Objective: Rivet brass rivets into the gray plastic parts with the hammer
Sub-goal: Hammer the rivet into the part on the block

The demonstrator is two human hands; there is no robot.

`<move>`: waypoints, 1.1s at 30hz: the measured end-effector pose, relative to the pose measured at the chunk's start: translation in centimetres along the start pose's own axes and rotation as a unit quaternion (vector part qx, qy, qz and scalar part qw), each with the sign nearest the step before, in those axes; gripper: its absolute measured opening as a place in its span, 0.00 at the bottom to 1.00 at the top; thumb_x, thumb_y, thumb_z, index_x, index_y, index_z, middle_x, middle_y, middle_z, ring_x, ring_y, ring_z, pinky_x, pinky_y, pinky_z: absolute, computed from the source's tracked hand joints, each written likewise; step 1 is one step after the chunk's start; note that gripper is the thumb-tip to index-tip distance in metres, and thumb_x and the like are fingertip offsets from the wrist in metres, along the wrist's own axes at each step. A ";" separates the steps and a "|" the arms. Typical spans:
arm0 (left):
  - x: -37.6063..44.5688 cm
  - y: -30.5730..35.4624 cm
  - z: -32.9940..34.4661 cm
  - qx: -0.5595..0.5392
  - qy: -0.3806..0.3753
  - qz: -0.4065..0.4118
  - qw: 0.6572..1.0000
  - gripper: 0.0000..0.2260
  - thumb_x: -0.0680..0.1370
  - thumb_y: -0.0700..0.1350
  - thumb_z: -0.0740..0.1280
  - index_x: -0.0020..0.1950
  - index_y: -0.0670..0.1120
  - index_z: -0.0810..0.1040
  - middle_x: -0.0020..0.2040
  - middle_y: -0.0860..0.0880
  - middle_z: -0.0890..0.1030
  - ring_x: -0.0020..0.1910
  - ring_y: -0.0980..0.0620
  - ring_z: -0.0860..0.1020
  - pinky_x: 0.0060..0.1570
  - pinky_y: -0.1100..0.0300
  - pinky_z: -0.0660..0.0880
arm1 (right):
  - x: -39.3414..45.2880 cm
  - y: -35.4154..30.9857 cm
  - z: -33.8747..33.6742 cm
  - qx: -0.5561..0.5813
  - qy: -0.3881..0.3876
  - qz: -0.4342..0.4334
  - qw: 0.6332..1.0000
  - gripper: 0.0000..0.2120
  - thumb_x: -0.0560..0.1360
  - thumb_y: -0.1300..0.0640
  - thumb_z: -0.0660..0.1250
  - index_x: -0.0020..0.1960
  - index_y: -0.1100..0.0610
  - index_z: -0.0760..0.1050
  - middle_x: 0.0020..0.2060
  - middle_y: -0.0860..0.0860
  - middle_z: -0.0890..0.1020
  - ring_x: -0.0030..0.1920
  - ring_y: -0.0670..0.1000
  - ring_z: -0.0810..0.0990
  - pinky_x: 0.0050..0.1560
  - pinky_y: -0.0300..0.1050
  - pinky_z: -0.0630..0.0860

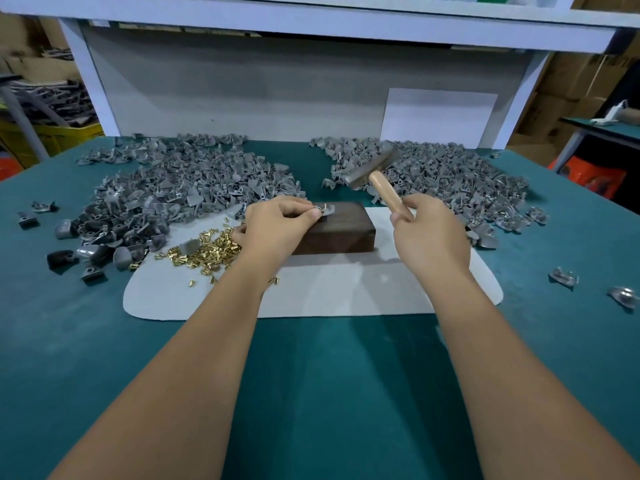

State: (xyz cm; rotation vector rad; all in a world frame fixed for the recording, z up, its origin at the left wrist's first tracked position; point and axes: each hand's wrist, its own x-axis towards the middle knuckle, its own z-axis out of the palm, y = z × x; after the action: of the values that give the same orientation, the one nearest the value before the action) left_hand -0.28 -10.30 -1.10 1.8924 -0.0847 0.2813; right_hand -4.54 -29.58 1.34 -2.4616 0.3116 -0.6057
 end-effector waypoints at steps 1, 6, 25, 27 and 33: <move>0.0 0.1 -0.1 -0.003 -0.001 -0.005 1.000 0.07 0.75 0.51 0.73 0.37 0.61 0.83 0.54 0.61 0.82 0.65 0.51 0.74 0.72 0.40 0.61 | 0.1 0.5 0.2 -0.011 -0.005 0.008 1.000 0.08 0.78 0.53 0.60 0.56 0.50 0.75 0.41 0.51 0.78 0.42 0.58 0.76 0.37 0.46 0.68; -0.2 0.2 -0.1 -0.006 -0.006 -0.015 1.000 0.06 0.75 0.51 0.73 0.38 0.60 0.83 0.55 0.60 0.82 0.64 0.51 0.75 0.72 0.40 0.61 | 0.3 1.8 0.4 -0.084 -0.035 0.033 0.995 0.09 0.77 0.52 0.61 0.53 0.54 0.75 0.38 0.53 0.77 0.40 0.59 0.76 0.36 0.45 0.67; -1.8 2.3 0.3 0.070 0.069 0.204 0.974 0.13 0.74 0.46 0.74 0.48 0.65 0.79 0.52 0.66 0.66 0.63 0.56 0.68 0.71 0.44 0.61 | 0.1 1.0 0.5 -0.166 0.005 -0.024 0.986 0.11 0.78 0.54 0.61 0.59 0.54 0.73 0.49 0.55 0.79 0.46 0.59 0.75 0.38 0.45 0.65; -2.0 2.3 0.4 0.089 0.073 0.214 0.970 0.13 0.73 0.46 0.75 0.48 0.64 0.79 0.51 0.66 0.67 0.61 0.57 0.67 0.69 0.52 0.57 | 0.2 1.2 0.4 -0.170 -0.014 -0.008 0.985 0.11 0.78 0.54 0.60 0.57 0.55 0.75 0.48 0.56 0.80 0.44 0.59 0.74 0.38 0.44 0.65; -2.2 2.3 0.5 0.098 0.056 0.178 0.977 0.17 0.72 0.47 0.76 0.41 0.70 0.76 0.55 0.55 0.72 0.65 0.50 0.68 0.65 0.63 0.55 | -0.5 -0.1 1.1 -0.041 0.058 -0.143 0.987 0.15 0.77 0.53 0.64 0.64 0.51 0.74 0.51 0.51 0.76 0.52 0.53 0.74 0.48 0.46 0.70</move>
State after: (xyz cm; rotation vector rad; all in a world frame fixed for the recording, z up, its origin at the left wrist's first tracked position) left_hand -2.76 -11.71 0.36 2.0477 -0.3324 0.6604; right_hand -4.46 -28.80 0.36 -2.5773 0.0270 -0.8752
